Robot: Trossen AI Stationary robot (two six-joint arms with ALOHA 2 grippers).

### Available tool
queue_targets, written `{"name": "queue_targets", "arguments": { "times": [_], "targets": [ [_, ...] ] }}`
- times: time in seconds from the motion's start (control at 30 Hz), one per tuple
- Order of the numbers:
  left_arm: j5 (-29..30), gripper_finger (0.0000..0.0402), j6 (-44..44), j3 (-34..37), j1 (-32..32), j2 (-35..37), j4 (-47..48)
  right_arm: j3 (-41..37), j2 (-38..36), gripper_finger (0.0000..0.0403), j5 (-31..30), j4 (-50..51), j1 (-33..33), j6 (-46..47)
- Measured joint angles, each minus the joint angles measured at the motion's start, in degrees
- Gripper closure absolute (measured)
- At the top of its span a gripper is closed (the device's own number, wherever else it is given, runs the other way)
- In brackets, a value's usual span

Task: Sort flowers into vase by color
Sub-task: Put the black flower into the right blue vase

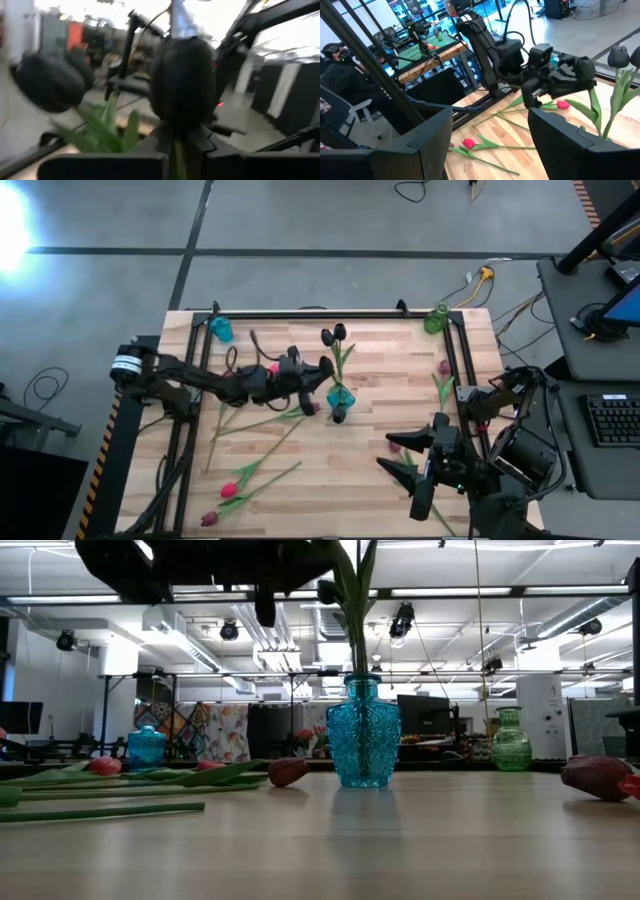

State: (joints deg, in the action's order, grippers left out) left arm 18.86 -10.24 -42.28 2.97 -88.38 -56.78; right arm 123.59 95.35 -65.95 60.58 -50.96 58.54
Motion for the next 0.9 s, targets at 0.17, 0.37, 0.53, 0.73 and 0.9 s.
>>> {"name": "queue_targets", "arguments": {
  "times": [0.17, 0.37, 0.53, 0.73, 0.9],
  "targets": [
    [0.86, 0.0356, -0.35, -3.94, -0.05, 2.25, 15.78, 0.0, 0.0, 0.0152, -0.02, -0.01, 0.0, 0.01],
    [0.72, 0.0293, 1.23, -11.97, -0.03, 4.99, 38.34, 0.0, 0.0, 0.0152, -0.03, 0.0, 0.0, -0.44],
    [0.71, 0.0249, 3.19, -19.06, -0.03, 6.93, 58.63, 0.0, 0.0, 0.0152, -0.03, 0.17, 0.0, -1.74],
    [0.54, 0.0215, 2.81, -24.65, 0.03, 9.81, 74.88, 0.0, 0.0, 0.0152, -0.05, 0.48, 0.0, -3.16],
    [0.5, 0.0208, 0.87, -28.41, 0.12, 13.09, 87.07, 0.0, 0.0, 0.0152, -0.05, 0.68, 0.0, -4.39]
  ]
}}
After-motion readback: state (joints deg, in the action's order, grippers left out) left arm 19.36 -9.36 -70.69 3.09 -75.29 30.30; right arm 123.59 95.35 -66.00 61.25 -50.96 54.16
